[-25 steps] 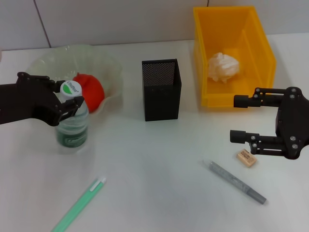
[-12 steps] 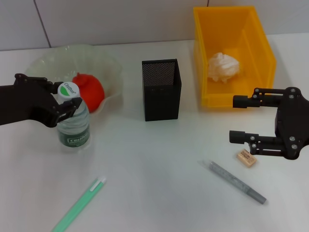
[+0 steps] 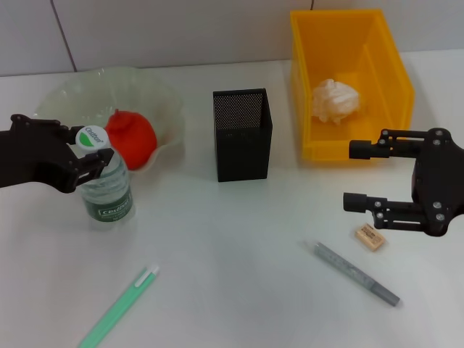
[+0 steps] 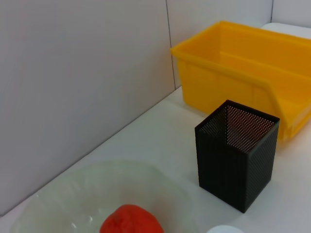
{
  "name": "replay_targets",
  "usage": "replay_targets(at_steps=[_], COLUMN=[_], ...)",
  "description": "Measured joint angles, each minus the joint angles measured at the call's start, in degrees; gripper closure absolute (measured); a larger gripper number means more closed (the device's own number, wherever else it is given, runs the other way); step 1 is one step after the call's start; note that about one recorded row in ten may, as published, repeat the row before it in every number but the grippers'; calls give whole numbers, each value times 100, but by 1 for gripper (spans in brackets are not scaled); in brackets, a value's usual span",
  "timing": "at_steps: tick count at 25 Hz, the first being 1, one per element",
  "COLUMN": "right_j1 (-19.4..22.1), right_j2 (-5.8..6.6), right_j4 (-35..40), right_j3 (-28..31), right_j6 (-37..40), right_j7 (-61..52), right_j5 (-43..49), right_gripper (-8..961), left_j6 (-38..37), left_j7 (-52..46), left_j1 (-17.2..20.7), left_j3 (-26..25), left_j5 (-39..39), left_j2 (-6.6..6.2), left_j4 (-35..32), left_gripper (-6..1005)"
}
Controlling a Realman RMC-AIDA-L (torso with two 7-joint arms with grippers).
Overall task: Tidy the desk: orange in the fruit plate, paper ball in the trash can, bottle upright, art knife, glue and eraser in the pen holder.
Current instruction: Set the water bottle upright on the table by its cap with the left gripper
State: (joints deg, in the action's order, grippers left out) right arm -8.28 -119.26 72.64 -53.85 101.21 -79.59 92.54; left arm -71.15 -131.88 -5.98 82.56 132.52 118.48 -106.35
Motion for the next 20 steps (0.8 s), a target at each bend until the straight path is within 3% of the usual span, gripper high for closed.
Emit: replay_targets(at_steps=[20], right_j1=[-16], right_j2=[0], right_j4=[-181], right_j3=[24], right_j6=[-30], right_j7=[159], right_j5=[0], right_gripper=[301], left_j6=[-124], left_j7=[-258], left_j1=[-105], left_j3=[-243], left_j5=[10], left_j2=[6], left_j4=[-119], left_gripper=[567])
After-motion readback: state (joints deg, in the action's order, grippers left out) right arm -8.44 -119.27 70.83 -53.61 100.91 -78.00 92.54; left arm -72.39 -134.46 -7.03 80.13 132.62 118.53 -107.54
